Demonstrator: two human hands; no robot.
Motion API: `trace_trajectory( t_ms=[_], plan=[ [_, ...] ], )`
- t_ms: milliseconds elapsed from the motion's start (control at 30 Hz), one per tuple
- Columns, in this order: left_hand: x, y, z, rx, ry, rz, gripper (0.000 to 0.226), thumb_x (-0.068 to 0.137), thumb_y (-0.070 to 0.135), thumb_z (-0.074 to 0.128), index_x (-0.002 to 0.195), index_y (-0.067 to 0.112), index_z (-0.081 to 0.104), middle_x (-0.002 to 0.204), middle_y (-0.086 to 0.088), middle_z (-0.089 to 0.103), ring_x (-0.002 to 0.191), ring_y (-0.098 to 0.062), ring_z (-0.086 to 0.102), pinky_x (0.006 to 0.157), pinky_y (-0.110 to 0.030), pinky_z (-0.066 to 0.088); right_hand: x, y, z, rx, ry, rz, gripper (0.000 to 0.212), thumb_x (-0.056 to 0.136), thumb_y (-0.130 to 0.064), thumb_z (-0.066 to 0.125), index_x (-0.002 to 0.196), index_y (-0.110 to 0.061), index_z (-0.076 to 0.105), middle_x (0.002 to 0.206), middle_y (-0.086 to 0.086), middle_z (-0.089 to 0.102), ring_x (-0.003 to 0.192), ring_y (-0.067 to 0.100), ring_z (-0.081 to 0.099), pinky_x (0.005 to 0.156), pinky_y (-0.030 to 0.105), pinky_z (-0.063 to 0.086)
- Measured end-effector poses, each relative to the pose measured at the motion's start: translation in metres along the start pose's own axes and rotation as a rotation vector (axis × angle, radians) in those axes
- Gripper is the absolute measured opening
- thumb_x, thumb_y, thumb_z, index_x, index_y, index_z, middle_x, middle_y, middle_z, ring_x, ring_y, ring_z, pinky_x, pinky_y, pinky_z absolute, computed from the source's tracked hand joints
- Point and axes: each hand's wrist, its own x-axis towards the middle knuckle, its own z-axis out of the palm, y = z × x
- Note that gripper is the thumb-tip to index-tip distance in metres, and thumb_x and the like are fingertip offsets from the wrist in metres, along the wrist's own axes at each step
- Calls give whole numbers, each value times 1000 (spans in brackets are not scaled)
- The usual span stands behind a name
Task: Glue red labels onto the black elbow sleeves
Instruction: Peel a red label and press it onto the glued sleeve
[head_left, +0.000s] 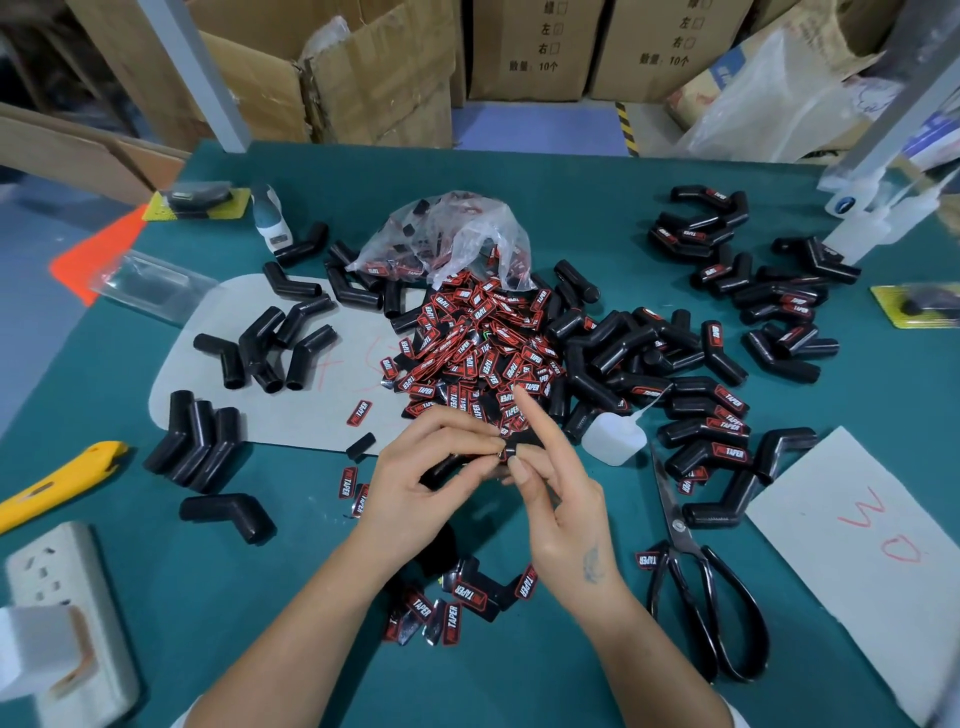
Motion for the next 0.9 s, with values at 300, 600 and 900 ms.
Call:
trace_trajectory(
  t_ms=[300,600,900],
  plan=[
    [2,0,-3,-29,-58,-10,10,94,8,70,101,13,75,110,-7,70,105,-19,69,96,-28,52,-2,7,0,-6,-15,6,54,112,-23,44,159,-48,35,90,5,68,88,33,65,91,20,51],
    [-2,-1,-2,-5,40,80,10,95,11,75,104,11,77,115,-3,74,105,-24,73,94,-34,56,1,0,0,27,-7,-22,51,112,-25,44,158,-45,37,93,-11,68,87,9,63,90,18,47],
    [-2,-4,-2,-44,-11,81,11,95,6,73,105,10,74,119,-5,71,107,-27,72,88,-47,62,-3,-3,0,97,43,37,43,109,-20,49,142,-47,50,105,-3,75,108,24,71,99,28,51]
  ],
)
